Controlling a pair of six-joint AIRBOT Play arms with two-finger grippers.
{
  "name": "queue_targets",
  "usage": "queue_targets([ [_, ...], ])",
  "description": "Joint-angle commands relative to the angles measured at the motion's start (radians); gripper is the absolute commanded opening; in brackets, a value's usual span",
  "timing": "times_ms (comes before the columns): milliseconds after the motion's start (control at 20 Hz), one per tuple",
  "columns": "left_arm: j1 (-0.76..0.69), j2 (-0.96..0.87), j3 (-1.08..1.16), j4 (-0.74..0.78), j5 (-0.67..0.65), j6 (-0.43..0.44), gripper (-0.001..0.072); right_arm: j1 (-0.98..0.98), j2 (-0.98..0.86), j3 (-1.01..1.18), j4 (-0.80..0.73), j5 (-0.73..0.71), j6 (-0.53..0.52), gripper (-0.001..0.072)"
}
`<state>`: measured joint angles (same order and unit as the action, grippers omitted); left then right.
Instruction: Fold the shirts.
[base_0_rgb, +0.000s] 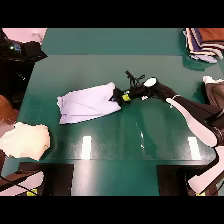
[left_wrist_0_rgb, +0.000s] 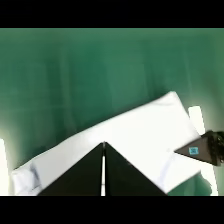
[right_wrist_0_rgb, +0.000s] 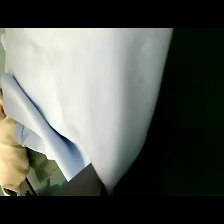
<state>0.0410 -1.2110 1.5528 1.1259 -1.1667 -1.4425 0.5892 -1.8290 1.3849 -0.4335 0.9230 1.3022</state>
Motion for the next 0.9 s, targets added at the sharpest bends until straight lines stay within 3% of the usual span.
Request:
queue_targets([
  [0, -0.090, 0.000, 0.000, -0.008, 0.036, 0.011, 0.0023, -0.025, 0.007, 0.108, -0.014, -0.014, -0.002, 0.0011],
  [200, -0.227, 0.000, 0.000, -0.008, 0.064, 0.010, 0.0024, -0.182, 0.123, 0.185, -0.229, 0.075, 0.037, 0.0011],
  [400, -0.327, 0.000, 0.000, -0.008, 0.140, 0.010, 0.0024, -0.456, 0.274, 0.237, -0.468, 0.162, 0.052, 0.0011],
  [600, -0.389, 0.000, 0.000, -0.009, 0.220, 0.006, 0.0024, -0.780, 0.365, 0.239, -0.511, 0.169, 0.050, 0.0010],
  [850, -0.407, 0.000, 0.000, -0.018, 0.248, -0.002, 0.0024, -1.088, 0.351, 0.239, -0.501, 0.127, 0.012, 0.0010],
])
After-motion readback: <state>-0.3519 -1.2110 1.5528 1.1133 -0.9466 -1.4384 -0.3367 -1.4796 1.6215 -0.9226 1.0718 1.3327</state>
